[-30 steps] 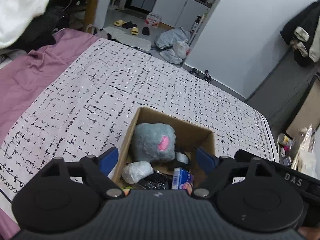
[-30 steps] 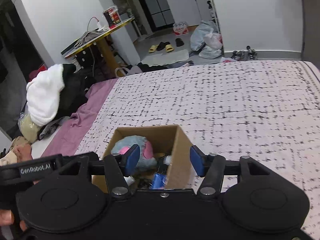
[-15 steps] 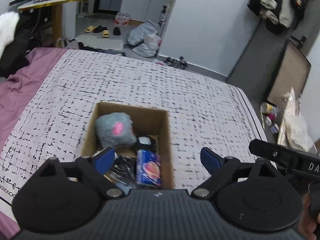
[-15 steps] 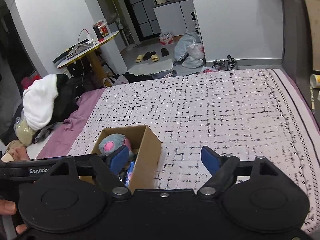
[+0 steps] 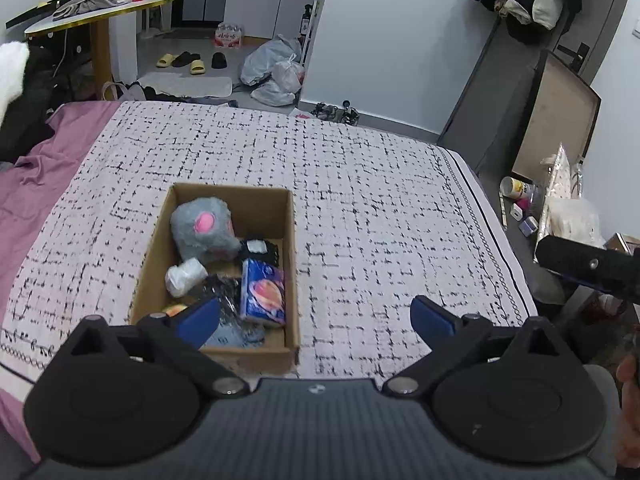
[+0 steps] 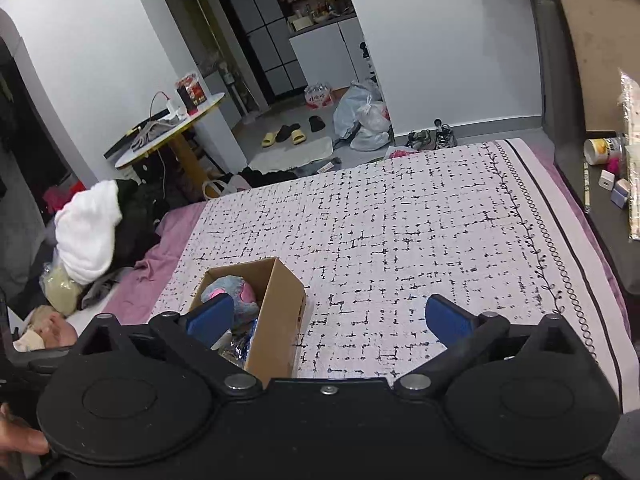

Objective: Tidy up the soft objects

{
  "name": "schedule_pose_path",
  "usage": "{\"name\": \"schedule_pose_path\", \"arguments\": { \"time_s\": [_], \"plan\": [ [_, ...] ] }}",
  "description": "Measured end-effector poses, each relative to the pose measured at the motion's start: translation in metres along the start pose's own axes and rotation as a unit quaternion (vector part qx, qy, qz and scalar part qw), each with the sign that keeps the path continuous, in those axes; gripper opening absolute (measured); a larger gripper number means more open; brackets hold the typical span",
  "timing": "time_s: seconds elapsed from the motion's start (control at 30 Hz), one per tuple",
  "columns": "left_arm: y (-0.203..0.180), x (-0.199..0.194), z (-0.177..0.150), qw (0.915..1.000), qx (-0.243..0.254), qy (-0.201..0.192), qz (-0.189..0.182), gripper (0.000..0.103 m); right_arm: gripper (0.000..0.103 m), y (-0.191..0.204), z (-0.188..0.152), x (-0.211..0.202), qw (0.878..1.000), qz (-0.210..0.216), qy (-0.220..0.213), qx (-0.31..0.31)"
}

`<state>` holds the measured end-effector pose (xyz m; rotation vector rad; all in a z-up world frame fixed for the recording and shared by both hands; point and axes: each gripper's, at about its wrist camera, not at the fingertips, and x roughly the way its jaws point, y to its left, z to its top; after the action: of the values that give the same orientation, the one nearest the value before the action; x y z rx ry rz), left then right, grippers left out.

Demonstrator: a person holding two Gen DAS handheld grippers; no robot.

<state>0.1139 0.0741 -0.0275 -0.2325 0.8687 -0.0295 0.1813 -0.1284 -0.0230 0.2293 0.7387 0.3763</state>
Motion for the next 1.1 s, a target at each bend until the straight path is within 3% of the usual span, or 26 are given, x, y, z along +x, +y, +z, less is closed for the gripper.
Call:
{"name": "schedule_pose_path", "arguments": {
  "time_s": [0.53, 1.1],
  "plan": [
    [-0.043, -0.054, -0.017, 0.9993, 0.031, -0.021, 0.0, 0.102, 0.103, -0.024, -0.019, -0.048, 1.0, 0.009, -0.009, 0.009],
    [-0.062, -0.089, -0.045, 0.9985, 0.032, -0.042, 0.016, 0.102, 0.103, -0.014, -0.039, -0.088, 1.0, 0.009, -0.024, -0.017]
  ]
}}
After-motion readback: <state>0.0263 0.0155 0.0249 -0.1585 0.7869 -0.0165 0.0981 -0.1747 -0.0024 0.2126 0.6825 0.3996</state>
